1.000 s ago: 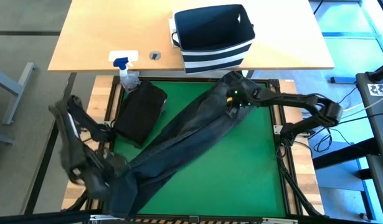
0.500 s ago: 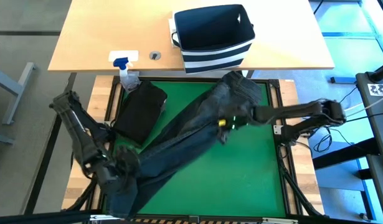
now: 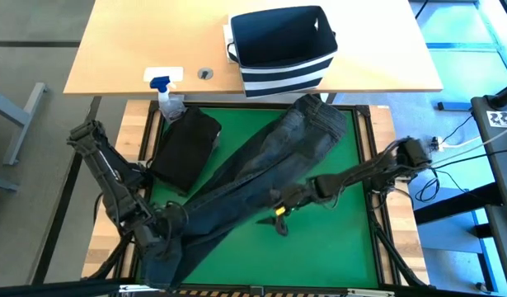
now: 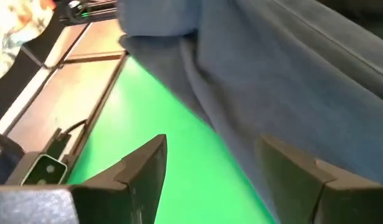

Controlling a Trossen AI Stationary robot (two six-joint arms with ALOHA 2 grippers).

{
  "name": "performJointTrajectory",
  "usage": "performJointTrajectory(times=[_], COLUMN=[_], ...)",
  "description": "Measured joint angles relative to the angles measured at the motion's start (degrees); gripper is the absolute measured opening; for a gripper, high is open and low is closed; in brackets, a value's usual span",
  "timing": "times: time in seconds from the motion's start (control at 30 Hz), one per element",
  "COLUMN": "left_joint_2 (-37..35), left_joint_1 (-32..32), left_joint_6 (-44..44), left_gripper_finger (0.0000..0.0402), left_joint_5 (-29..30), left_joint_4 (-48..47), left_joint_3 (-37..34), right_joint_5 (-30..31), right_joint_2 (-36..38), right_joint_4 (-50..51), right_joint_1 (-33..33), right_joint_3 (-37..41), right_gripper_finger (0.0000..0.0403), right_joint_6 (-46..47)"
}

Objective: Fold Laundry from Bin
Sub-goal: Fold the blue pants

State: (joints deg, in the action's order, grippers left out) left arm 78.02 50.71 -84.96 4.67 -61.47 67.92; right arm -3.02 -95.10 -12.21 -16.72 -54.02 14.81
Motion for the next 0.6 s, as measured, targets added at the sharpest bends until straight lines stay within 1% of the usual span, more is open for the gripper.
performJointTrajectory(times=[0.13, 0.2, 0.33, 0.43, 0.53, 0.6], left_joint_2=[0.00, -0.01, -0.09, -0.07, -0.05, -0.04], left_joint_1=[1.59, 2.51, 5.23, 6.99, 8.92, 10.01], left_joint_6=[-7.13, -8.53, -10.41, -7.64, -2.15, 0.62], left_gripper_finger=[0.0107, 0.0118, 0.0151, 0.0169, 0.0173, 0.0172], left_joint_5=[-5.18, -5.94, -0.08, 0.51, 1.33, 2.46], left_joint_4=[-7.20, -10.74, -16.67, -15.45, -10.98, -9.76], left_joint_3=[0.00, 0.00, -0.33, -2.30, -4.62, -5.70], right_joint_5=[-0.45, -0.55, -0.79, 1.01, 1.78, 2.05], right_joint_2=[-5.74, -8.88, -15.57, -20.79, -25.41, -28.23], right_joint_4=[0.30, 0.86, 5.92, 8.04, 10.11, 11.87], right_joint_1=[-1.69, -2.19, -2.39, -1.70, -1.59, -1.57], right_joint_3=[-7.47, -12.15, -23.09, -30.54, -37.26, -41.01], right_gripper_finger=[0.0241, 0.0241, 0.0241, 0.0241, 0.0241, 0.0241], right_joint_6=[-3.02, -3.15, -3.96, -3.07, -3.06, -3.27])
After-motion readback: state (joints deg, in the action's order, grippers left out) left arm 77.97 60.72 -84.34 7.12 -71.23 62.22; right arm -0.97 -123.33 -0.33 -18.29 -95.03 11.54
